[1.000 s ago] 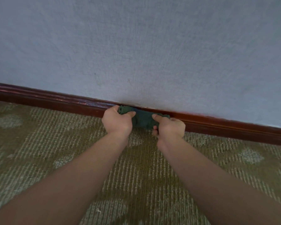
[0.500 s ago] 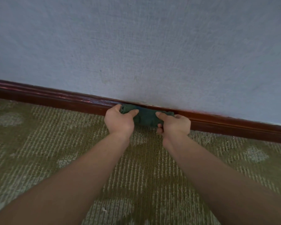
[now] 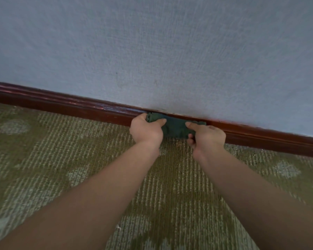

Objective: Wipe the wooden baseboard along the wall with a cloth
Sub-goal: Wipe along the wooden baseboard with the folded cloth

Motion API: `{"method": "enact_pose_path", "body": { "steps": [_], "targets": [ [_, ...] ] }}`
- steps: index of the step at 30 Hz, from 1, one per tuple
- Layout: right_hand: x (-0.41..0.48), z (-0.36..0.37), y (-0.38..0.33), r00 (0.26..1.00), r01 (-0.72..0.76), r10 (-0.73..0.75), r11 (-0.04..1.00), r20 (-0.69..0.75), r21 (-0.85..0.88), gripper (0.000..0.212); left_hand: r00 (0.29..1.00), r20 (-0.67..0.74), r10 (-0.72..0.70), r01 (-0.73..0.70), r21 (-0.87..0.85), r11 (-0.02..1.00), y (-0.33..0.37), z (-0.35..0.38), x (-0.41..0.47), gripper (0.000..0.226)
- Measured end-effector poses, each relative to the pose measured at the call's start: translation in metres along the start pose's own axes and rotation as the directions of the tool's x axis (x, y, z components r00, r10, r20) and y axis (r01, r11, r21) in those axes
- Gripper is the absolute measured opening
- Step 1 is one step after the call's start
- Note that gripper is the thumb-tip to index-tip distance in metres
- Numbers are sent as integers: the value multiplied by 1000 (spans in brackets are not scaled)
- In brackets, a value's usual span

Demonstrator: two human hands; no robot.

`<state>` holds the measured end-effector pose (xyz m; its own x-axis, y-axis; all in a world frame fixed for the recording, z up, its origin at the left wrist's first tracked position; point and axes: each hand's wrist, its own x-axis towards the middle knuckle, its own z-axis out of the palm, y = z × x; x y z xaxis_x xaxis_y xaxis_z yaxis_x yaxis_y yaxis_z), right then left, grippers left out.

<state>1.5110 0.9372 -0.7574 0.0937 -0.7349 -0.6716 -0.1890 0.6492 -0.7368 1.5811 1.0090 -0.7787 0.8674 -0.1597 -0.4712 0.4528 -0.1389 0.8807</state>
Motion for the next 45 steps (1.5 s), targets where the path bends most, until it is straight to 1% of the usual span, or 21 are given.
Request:
{"method": "enact_pose_path", "body": {
  "steps": [3, 5, 9, 11, 13, 15, 18, 21, 23, 26, 28, 31, 33, 35, 38, 40, 42, 45],
  "targets": [
    [-1, 2, 4, 999, 25, -26, 1000, -27, -17, 27, 998, 46, 48, -50, 48, 998, -1, -5, 1, 20],
    [-1, 4, 4, 999, 26, -27, 1000, -30, -15, 26, 997, 45, 67, -70, 75, 995, -1, -6, -2, 17],
    [-2, 5, 6, 999, -12, 12, 1000, 48, 0, 25, 992, -38, 124, -122, 53, 991, -2, -10, -5, 12],
    [-1, 4, 7, 996, 28, -27, 1000, 79, -12, 24, 983, -63, 172, -169, 55, 984, -4, -10, -5, 15],
    [2, -2, 5, 995, 79, -77, 997, 67, -18, 26, 977, -55, 204, -200, 77, 977, -6, -4, -7, 21],
    [5, -10, 1, 993, 110, -109, 994, 34, -26, 27, 983, -50, 178, -174, 72, 982, -8, 6, -13, 24],
    [7, -16, -2, 991, 130, -130, 991, 29, -29, 28, 993, -57, 99, -99, 6, 995, -10, 15, -15, 25],
    [4, -6, 4, 987, 148, -146, 988, 62, -43, 28, 992, -45, 122, -121, 15, 993, -6, 4, -8, 26],
    [-1, 7, 9, 989, 129, -126, 991, 83, -35, 28, 988, -73, 133, -133, 5, 991, -2, -9, 0, 24],
    [-7, 23, 17, 994, 85, -84, 996, 66, -12, 28, 985, -74, 156, -155, 23, 988, 0, -25, 11, 21],
    [-7, 24, 18, 993, 93, -90, 995, 74, -28, 28, 984, -74, 161, -159, 31, 987, -1, -26, 13, 21],
    [-7, 22, 16, 994, 84, -81, 996, 67, -42, 27, 979, -124, 161, -157, 43, 987, -2, -22, 8, 19],
    [-8, 21, 15, 996, 81, -80, 996, 37, -31, 26, 970, -140, 200, -188, 90, 978, -2, -20, 4, 15],
    [-8, 21, 13, 994, 100, -99, 995, 35, -20, 26, 960, -139, 244, -227, 123, 966, 0, -18, 3, 14],
    [-7, 24, 13, 993, 116, -116, 993, 13, -35, 29, 964, -132, 230, -212, 134, 968, 5, -19, 7, 18],
    [-10, 30, 16, 994, 107, -107, 994, 11, -38, 33, 967, -133, 218, -200, 136, 970, 5, -26, 12, 14],
    [-13, 37, 22, 994, 105, -105, 993, 15, -51, 33, 969, -124, 215, -194, 162, 968, 5, -36, 19, 12],
    [-16, 40, 26, 993, 117, -114, 991, 40, -58, 31, 978, -83, 193, -181, 132, 975, 5, -42, 23, 20]
  ]
}}
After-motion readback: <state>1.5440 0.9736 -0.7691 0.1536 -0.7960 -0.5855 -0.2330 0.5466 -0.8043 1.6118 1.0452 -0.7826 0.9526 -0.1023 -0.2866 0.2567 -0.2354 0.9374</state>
